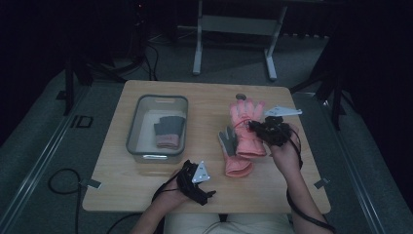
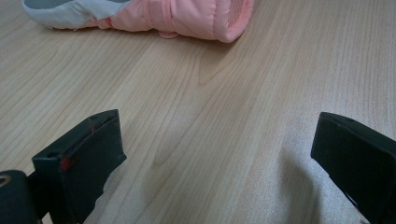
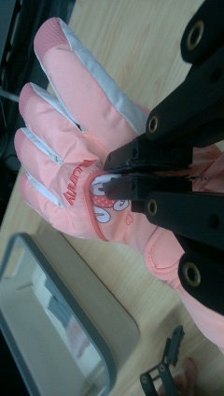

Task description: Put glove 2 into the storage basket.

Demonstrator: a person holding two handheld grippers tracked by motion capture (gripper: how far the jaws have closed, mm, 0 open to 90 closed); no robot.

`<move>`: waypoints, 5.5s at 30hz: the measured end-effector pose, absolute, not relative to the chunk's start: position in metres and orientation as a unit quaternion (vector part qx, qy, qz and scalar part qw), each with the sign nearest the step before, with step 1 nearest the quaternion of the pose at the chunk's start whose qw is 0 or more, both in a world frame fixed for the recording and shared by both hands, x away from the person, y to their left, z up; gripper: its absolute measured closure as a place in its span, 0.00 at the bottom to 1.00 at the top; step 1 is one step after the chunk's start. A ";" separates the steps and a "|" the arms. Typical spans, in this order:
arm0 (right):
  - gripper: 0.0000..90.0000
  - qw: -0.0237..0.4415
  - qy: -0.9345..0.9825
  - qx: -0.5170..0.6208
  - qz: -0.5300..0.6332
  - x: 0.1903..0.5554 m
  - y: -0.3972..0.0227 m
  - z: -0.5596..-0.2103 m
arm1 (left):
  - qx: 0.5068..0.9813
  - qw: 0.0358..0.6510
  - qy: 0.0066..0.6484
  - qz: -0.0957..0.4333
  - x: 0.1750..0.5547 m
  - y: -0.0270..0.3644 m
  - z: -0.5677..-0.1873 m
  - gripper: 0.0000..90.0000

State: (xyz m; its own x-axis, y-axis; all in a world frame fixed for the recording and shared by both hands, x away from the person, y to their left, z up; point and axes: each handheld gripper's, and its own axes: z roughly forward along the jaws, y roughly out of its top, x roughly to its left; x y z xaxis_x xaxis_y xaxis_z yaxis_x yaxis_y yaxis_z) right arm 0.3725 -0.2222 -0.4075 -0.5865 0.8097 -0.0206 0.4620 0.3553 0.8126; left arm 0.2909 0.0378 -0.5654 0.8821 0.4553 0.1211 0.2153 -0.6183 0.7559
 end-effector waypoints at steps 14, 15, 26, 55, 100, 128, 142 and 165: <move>0.96 0.209 0.807 0.412 0.369 0.367 -0.202 -0.445 | 0.886 0.394 0.189 0.152 0.291 0.038 -0.565 0.02; 0.96 0.205 0.807 0.413 0.368 0.368 -0.202 -0.448 | 0.887 0.394 0.189 0.152 0.291 0.038 -0.565 0.02; 0.95 0.189 0.814 0.429 0.341 0.380 -0.201 -0.475 | 0.884 0.396 0.190 0.157 0.291 0.038 -0.565 0.02; 0.83 0.165 0.806 0.419 0.384 0.381 -0.208 -0.467 | 0.875 0.403 0.199 0.181 0.288 0.032 -0.550 0.02; 0.74 0.072 0.829 0.443 0.334 0.416 -0.235 -0.519 | 0.798 0.400 0.442 -0.089 0.435 -0.010 -0.551 0.67; 0.80 0.090 0.808 0.428 0.394 0.401 -0.224 -0.474 | 0.821 0.402 0.405 -0.030 0.416 0.003 -0.479 0.87; 0.80 0.109 0.803 0.396 0.431 0.405 -0.198 -0.427 | 0.820 0.406 0.404 0.020 0.412 0.031 -0.422 0.87; 0.80 0.108 0.807 0.348 0.465 0.425 -0.137 -0.374 | 0.801 0.408 0.432 0.074 0.408 0.093 -0.364 0.87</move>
State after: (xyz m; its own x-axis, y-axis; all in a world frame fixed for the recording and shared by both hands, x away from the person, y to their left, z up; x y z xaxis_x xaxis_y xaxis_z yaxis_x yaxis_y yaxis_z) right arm 0.4248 -0.1373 -0.3739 -0.7348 0.6616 0.1495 0.4609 0.3253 0.8257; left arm 0.4081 0.0935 -0.3640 0.6154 0.7524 -0.2349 0.6324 -0.2935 0.7169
